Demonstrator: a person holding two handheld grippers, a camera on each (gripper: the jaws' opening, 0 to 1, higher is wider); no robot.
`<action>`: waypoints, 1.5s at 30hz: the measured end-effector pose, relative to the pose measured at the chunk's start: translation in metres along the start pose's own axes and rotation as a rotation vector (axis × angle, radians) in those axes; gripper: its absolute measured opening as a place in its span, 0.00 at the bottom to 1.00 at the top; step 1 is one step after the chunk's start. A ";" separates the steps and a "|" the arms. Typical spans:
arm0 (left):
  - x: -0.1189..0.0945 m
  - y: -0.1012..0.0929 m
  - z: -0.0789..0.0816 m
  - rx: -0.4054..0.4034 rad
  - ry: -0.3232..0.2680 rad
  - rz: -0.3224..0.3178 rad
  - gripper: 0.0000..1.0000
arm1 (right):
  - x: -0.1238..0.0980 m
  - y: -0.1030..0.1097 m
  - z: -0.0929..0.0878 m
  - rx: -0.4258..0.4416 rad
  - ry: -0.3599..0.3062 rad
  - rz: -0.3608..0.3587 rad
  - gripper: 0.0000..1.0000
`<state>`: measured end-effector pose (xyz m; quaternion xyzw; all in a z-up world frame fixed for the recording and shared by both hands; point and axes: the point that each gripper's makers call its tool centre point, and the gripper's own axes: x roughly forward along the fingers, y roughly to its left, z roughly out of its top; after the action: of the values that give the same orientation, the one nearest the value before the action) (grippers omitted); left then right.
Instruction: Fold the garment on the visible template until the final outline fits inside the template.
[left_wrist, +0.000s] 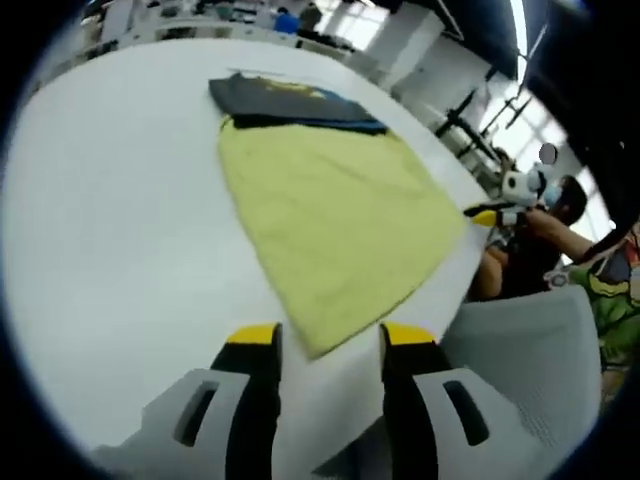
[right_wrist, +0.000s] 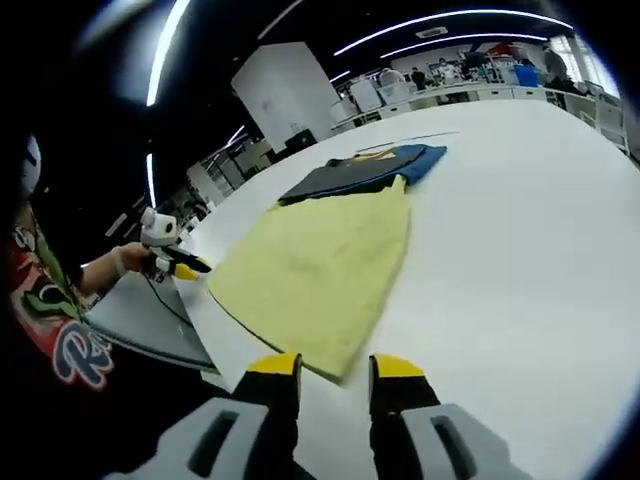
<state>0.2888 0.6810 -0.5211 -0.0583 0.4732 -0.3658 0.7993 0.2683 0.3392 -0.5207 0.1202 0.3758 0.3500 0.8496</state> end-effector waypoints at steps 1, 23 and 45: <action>0.000 -0.001 0.000 -0.003 0.001 -0.003 0.33 | 0.000 0.001 0.000 0.002 0.000 0.002 0.21; 0.005 0.005 -0.012 -0.214 -0.039 -0.002 0.00 | 0.008 -0.002 -0.002 0.067 -0.019 0.031 0.00; -0.023 -0.020 -0.026 -0.181 0.015 -0.084 0.00 | -0.023 0.036 -0.004 0.177 0.005 0.144 0.00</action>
<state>0.2508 0.6874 -0.5098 -0.1474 0.5074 -0.3551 0.7712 0.2363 0.3495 -0.4934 0.2206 0.3977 0.3760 0.8073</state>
